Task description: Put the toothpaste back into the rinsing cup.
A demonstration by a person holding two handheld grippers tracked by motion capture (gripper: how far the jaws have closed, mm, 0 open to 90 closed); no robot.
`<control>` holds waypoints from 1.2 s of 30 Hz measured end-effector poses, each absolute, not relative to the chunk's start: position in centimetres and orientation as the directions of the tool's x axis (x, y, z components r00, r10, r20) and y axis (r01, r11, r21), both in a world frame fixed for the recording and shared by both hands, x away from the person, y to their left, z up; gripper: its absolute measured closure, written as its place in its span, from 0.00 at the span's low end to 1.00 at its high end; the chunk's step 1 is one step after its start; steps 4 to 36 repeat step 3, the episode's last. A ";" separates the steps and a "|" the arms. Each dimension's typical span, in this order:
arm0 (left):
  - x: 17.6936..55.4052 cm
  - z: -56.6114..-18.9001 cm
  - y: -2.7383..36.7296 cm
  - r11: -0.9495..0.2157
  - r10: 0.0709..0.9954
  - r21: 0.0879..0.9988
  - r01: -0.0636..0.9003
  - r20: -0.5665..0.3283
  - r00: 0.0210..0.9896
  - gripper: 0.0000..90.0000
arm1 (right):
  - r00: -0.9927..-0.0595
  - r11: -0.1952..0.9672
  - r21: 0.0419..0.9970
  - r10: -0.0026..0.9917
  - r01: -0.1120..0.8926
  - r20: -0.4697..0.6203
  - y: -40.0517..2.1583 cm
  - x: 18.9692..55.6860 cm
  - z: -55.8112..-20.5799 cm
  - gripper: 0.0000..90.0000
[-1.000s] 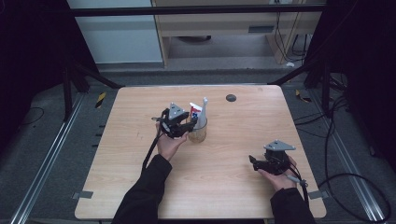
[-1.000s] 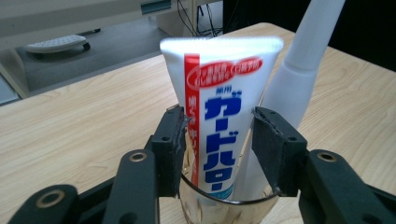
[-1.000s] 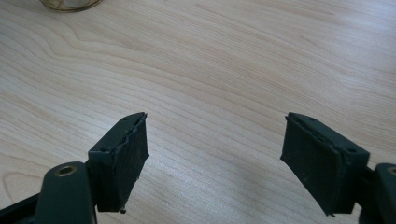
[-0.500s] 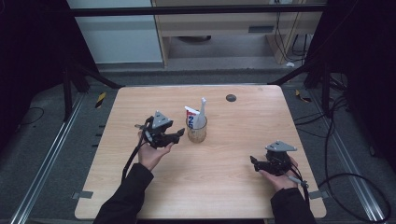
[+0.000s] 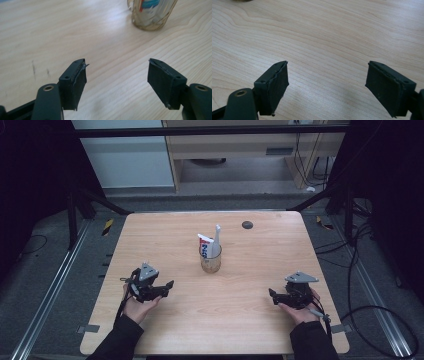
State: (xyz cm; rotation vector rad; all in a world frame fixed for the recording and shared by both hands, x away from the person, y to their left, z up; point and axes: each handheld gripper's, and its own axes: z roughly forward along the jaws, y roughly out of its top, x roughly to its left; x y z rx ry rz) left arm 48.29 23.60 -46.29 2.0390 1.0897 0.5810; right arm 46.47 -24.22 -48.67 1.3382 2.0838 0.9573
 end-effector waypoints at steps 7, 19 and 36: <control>48.0 -47.0 24.4 -0.364 0.852 0.767 0.529 0.046 0.521 0.32 | -0.402 0.273 0.767 0.915 0.580 -0.022 -24.2 46.4 -48.6 0.19; 48.0 -47.0 24.4 -0.364 0.852 0.767 0.529 0.046 0.521 0.32 | -0.402 0.273 0.767 0.915 0.580 -0.022 -24.2 46.4 -48.6 0.19; 48.0 -47.0 24.4 -0.364 0.852 0.767 0.529 0.046 0.521 0.32 | -0.402 0.273 0.767 0.915 0.580 -0.022 -24.2 46.4 -48.6 0.19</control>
